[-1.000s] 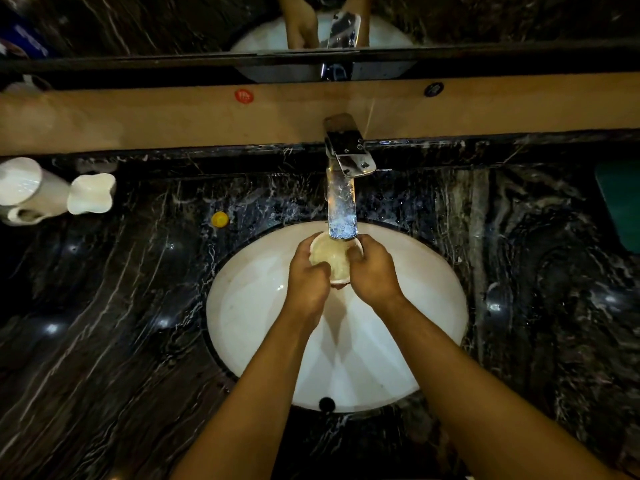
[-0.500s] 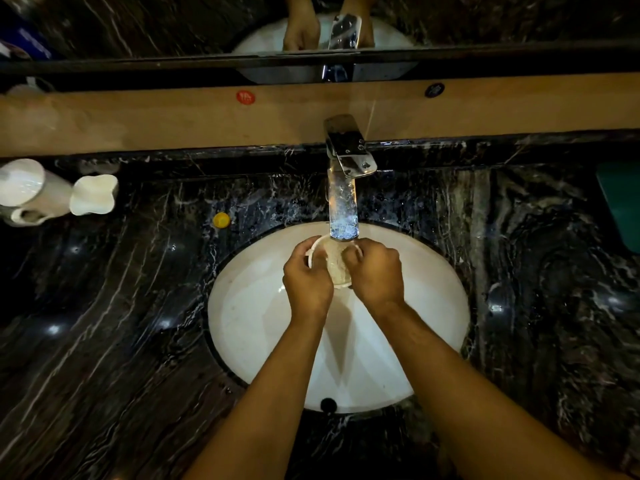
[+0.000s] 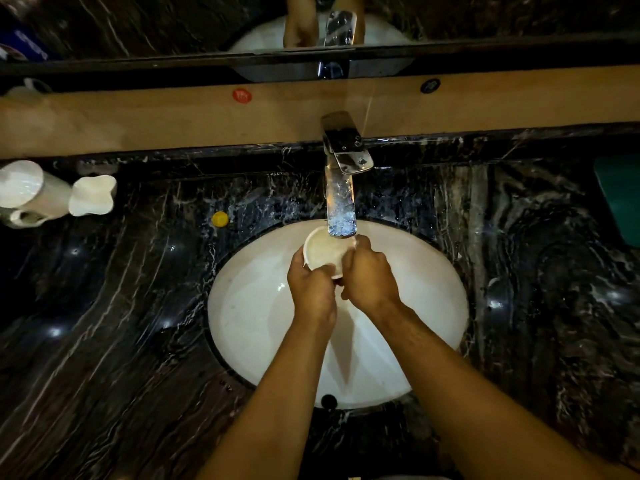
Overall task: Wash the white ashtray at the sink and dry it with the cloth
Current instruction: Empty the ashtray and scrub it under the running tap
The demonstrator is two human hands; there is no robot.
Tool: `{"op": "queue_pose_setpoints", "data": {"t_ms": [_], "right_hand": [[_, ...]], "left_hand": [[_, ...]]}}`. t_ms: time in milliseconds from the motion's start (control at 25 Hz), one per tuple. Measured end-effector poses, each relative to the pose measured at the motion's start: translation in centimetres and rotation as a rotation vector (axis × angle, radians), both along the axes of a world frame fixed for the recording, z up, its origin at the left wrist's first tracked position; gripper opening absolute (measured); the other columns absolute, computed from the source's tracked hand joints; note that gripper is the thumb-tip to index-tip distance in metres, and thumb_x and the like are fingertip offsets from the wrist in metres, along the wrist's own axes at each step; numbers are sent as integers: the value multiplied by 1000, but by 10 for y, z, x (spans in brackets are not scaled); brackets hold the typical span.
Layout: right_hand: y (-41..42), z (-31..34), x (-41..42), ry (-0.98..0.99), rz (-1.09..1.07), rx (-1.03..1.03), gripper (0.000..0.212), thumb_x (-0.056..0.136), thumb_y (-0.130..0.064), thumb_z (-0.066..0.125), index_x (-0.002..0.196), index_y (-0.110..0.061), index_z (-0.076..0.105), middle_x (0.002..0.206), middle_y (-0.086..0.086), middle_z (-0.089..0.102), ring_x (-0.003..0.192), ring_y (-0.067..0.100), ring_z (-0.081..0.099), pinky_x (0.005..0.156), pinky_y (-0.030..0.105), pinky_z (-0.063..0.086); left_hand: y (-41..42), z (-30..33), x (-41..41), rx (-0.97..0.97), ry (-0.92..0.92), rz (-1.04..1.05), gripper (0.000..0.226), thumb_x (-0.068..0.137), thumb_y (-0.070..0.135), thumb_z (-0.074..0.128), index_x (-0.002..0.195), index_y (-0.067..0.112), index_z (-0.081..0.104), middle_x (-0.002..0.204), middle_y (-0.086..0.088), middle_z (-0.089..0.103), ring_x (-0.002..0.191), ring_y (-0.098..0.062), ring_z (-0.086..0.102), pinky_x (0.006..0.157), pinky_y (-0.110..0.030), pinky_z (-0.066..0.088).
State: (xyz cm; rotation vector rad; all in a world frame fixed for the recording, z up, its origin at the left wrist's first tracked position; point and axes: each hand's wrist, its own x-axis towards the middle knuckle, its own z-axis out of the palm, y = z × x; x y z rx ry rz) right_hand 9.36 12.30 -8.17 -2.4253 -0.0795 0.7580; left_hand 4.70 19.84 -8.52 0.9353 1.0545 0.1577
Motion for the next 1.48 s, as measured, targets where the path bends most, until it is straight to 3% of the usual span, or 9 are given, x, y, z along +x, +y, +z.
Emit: {"op": "queue_pose_setpoints", "data": {"t_ms": [240, 400, 560, 760, 920, 1120, 1240, 1360, 1480], "right_hand": [[-9, 8, 7, -143, 68, 131, 44, 92, -12, 51, 136, -7, 47, 125, 16, 53, 103, 32, 59, 87, 40, 51], [-4, 10, 25, -144, 121, 5, 29, 95, -30, 52, 105, -6, 66, 93, 19, 71, 78, 37, 69, 71, 48, 61], [-7, 13, 31, -13, 197, -66, 25, 100, -30, 53, 103, -8, 64, 81, 15, 73, 55, 28, 73, 54, 44, 63], [3, 15, 6, -17, -66, 189, 32, 99, -8, 44, 131, -6, 47, 113, 16, 67, 93, 36, 70, 75, 47, 62], [12, 19, -13, 201, -304, 492, 51, 92, 4, 47, 140, -16, 42, 112, 1, 61, 89, 23, 67, 63, 38, 63], [1, 15, -5, 262, -396, 532, 34, 96, 0, 46, 127, -4, 59, 107, 16, 71, 67, 29, 76, 57, 44, 64], [-7, 10, 11, 130, -183, 215, 26, 101, -15, 42, 104, 0, 63, 83, 19, 73, 55, 32, 74, 55, 46, 64], [-17, 12, 23, 32, 56, -106, 39, 102, -37, 44, 93, -7, 66, 66, 13, 74, 52, 29, 73, 60, 43, 64], [-16, 10, 20, 25, 44, -25, 42, 106, -38, 36, 97, -7, 62, 69, 13, 74, 49, 25, 71, 55, 39, 63]], "left_hand": [[16, 0, 0, 154, -17, -245, 42, 97, -5, 40, 120, 21, 64, 114, -12, 72, 105, -39, 70, 83, -59, 61], [26, 6, 2, 313, 76, -383, 25, 104, 9, 47, 114, 17, 68, 99, -18, 73, 66, -34, 73, 45, -39, 57], [40, 6, 6, 383, 129, -486, 18, 102, 11, 54, 107, 11, 72, 93, -20, 73, 55, -28, 68, 36, -28, 46], [21, 9, 3, -117, 30, -50, 26, 94, -3, 62, 116, 10, 67, 100, -14, 74, 75, -26, 71, 52, -31, 55], [8, 6, 7, 46, 139, 89, 21, 98, 3, 55, 110, 15, 68, 102, -10, 74, 86, -26, 70, 55, -28, 54], [24, 7, 9, 311, 75, -287, 23, 103, 6, 46, 114, 12, 65, 109, -11, 72, 98, -27, 70, 75, -32, 59], [30, 14, 5, 353, 42, -536, 35, 103, -1, 38, 128, 13, 57, 118, -9, 66, 104, -23, 64, 82, -31, 55], [44, 10, 2, 269, 7, -755, 54, 95, -9, 36, 141, 16, 47, 132, -12, 60, 118, -29, 59, 94, -44, 56], [48, 9, 4, 209, -16, -690, 59, 82, -6, 48, 136, 18, 53, 127, -11, 65, 115, -32, 63, 94, -52, 58]]}}
